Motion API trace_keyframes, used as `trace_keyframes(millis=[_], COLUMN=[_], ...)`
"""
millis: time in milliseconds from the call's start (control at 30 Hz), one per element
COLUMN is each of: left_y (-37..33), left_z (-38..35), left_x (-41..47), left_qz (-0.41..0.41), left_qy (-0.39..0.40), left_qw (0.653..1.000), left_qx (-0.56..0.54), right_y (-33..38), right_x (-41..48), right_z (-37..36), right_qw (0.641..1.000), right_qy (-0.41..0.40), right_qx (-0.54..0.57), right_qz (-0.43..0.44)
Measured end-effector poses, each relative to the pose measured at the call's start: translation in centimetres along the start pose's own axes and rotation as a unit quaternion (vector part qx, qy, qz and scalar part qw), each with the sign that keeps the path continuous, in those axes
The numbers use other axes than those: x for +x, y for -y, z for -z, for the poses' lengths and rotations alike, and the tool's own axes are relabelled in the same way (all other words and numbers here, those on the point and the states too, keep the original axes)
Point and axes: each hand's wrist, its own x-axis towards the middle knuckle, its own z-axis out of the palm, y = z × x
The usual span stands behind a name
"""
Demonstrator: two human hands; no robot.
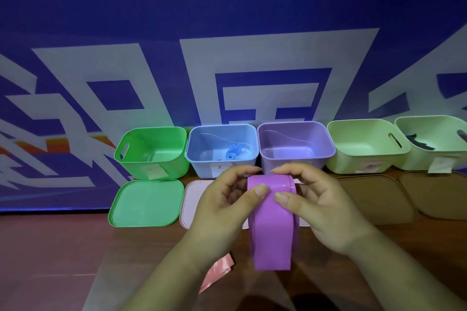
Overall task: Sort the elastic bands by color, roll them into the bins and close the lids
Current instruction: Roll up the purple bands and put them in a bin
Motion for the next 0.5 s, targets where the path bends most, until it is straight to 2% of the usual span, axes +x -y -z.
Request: trace_keyframes(millis=[133, 500], left_y=[0.3, 0.53], left_z=[-0.05, 0.12], left_x=[-0.46, -0.53], left_qz=[0.013, -0.017], left_qy=[0.033, 0.013], left_qw=[0.999, 1.0], left_qx=[-0.024, 0.011], right_y=[-0.24, -0.59], right_x=[0.26, 0.33], right_z=[0.09, 0.1], right_qw=[1.0, 0.998], right_qy=[-0.024, -0.043], right_qx=[-0.003, 0.015], right_qz=[-0.002, -0.038])
